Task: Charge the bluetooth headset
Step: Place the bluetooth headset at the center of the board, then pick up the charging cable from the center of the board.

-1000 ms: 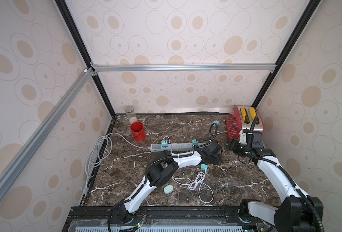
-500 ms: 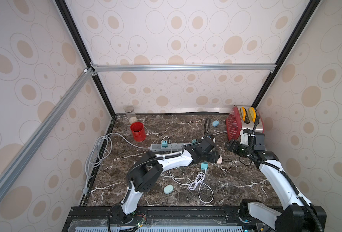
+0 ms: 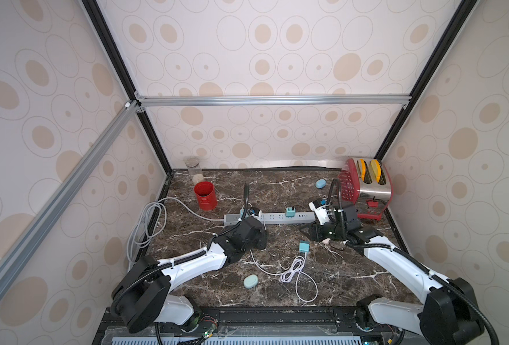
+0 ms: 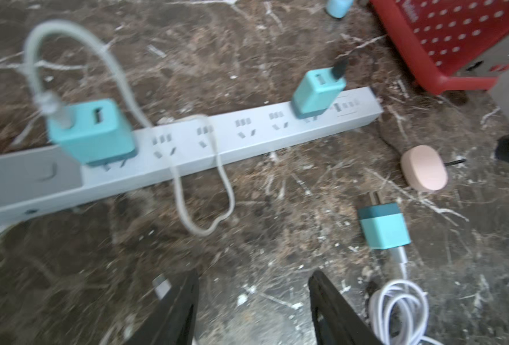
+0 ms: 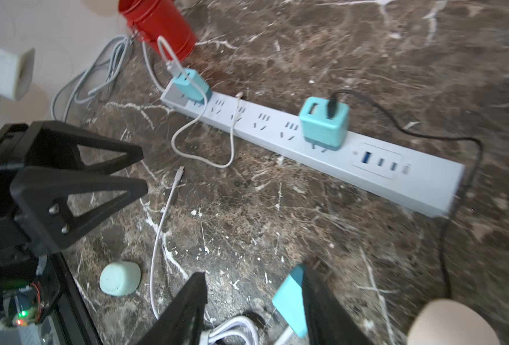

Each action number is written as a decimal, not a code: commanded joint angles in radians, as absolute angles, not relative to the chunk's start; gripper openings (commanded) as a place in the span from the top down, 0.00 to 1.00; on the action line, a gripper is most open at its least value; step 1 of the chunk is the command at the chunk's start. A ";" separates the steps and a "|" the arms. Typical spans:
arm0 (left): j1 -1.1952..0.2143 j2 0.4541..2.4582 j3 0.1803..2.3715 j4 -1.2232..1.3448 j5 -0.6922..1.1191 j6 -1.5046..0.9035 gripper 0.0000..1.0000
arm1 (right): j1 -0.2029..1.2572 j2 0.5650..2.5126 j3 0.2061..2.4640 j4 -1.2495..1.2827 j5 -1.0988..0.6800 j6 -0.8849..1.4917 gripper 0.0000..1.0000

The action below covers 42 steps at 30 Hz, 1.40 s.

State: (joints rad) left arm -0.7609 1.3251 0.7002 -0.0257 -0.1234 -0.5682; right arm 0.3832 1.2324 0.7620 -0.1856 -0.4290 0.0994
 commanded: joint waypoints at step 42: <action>-0.414 1.081 0.493 -0.034 -0.034 -0.549 0.34 | 0.669 2.040 1.485 -0.230 -0.079 0.559 0.59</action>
State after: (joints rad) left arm -0.4259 1.1046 0.4671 -0.0448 -0.0204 -0.5751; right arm 0.6590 2.0163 1.4528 -0.1925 -0.0750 0.5343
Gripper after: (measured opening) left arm 0.655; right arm 0.419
